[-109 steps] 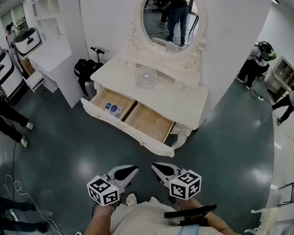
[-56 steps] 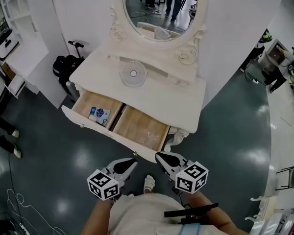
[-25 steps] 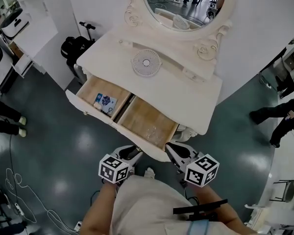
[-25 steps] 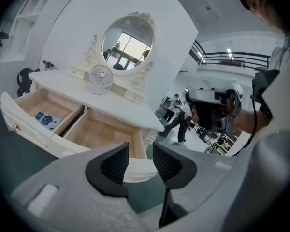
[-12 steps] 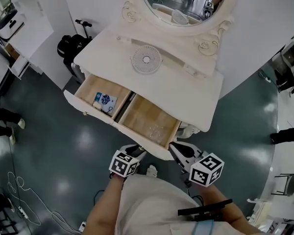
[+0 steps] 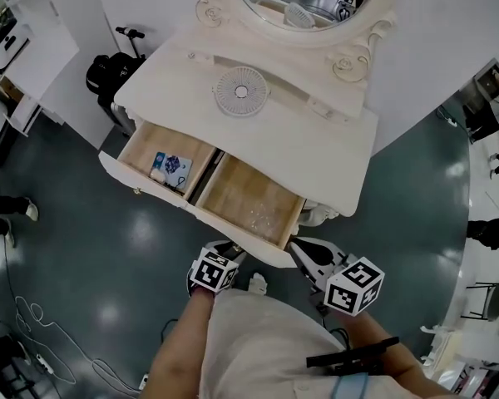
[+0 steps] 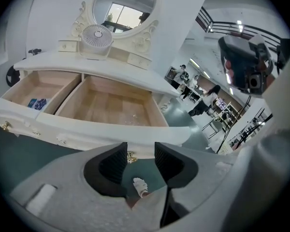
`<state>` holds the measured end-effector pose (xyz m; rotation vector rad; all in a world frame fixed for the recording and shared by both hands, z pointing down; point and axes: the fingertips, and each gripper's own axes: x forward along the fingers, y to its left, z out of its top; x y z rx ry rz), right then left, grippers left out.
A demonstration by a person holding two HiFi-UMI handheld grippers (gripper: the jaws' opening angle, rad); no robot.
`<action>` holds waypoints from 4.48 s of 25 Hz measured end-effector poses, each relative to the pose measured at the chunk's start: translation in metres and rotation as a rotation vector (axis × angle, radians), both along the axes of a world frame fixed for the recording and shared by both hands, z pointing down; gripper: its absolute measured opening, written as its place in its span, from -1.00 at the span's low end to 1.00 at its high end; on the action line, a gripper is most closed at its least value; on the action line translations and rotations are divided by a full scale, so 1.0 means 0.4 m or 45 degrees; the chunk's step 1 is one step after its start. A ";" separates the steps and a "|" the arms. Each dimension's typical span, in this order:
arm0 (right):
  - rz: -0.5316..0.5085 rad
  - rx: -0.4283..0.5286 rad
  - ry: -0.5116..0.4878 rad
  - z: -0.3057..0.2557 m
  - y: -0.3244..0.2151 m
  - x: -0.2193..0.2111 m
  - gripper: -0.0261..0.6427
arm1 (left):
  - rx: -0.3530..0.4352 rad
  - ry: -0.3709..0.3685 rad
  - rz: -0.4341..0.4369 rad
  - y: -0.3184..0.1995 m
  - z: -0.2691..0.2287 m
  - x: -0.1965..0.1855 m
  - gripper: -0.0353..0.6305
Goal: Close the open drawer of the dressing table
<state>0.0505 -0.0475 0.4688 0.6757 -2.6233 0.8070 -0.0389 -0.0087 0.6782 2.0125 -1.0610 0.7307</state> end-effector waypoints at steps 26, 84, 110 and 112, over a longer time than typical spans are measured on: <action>0.008 -0.092 0.068 0.067 -0.028 -0.004 -0.87 | -0.223 -0.276 0.173 0.010 0.194 0.003 -0.47; 0.156 -0.214 0.119 0.146 -0.135 0.053 -0.87 | -0.236 -0.310 0.229 -0.295 0.195 0.064 -0.48; 0.233 -0.252 0.140 0.178 -0.196 0.100 -0.87 | -0.182 -0.295 0.232 -0.460 0.207 0.101 -0.50; 0.240 -0.252 0.141 0.179 -0.197 0.102 -0.87 | -0.173 -0.293 0.232 -0.470 0.207 0.103 -0.50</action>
